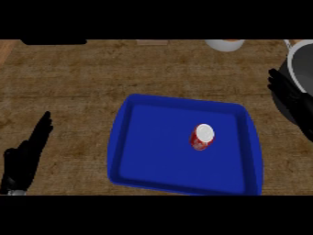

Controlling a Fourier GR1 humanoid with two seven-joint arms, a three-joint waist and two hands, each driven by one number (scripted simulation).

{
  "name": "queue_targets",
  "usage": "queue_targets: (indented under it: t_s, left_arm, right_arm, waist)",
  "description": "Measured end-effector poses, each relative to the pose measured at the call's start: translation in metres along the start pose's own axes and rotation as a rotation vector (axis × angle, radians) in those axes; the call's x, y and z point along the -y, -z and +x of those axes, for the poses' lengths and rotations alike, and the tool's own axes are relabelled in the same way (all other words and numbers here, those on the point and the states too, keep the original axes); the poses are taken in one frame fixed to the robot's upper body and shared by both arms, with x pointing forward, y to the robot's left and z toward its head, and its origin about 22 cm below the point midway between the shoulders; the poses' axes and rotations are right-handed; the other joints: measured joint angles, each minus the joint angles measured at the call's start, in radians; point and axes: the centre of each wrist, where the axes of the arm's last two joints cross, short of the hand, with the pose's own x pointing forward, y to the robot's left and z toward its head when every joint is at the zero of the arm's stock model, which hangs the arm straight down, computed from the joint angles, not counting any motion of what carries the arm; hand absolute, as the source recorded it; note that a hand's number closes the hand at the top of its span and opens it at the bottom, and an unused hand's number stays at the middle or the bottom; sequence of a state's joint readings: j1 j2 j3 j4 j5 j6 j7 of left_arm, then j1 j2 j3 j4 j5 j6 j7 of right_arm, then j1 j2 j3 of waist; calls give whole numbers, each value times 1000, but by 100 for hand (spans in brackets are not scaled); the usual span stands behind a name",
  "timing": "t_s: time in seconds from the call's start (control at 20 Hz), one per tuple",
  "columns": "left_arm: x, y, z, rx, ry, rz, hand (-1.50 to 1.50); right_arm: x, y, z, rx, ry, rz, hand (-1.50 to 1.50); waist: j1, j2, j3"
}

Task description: Pick the can from the tray and place it in the pot

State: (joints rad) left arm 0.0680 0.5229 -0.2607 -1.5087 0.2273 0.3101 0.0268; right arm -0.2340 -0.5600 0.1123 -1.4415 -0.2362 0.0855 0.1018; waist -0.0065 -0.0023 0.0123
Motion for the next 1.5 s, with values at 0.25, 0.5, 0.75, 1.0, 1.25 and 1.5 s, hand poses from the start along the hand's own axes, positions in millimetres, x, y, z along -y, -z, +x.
queue_targets:
  t_s: [0.25, 0.5, 0.75, 1.0, 1.25, 1.5]
  left_arm:
    - [1, 22, 40, 132, -75, 34, 0]
    - [12, 38, 78, 222, -186, 34, 0]
    - [10, 49, 96, 232, -239, 42, 0]
    - [5, 45, 103, 229, -247, 56, 0]
    - [3, 46, 103, 224, -253, 66, 0]
    - [0, 45, 102, 215, -256, 69, 0]
  right_arm:
    - [-5, 28, 6, 186, 76, 50, 150]
    - [-7, 44, 10, 358, -121, 47, -150]
    - [-6, 55, -26, 533, -60, 53, -150]
    - [9, 66, -23, 622, -91, 154, -150]
    - [13, 76, 11, 550, -238, 349, -150]
    - [-1, 80, 47, 447, -455, 545, -150]
  waist:
    - [29, 10, -6]
    - [46, 15, -11]
    - [40, 16, -9]
    - [27, 8, -11]
    - [17, 2, -13]
    - [9, -3, -14]
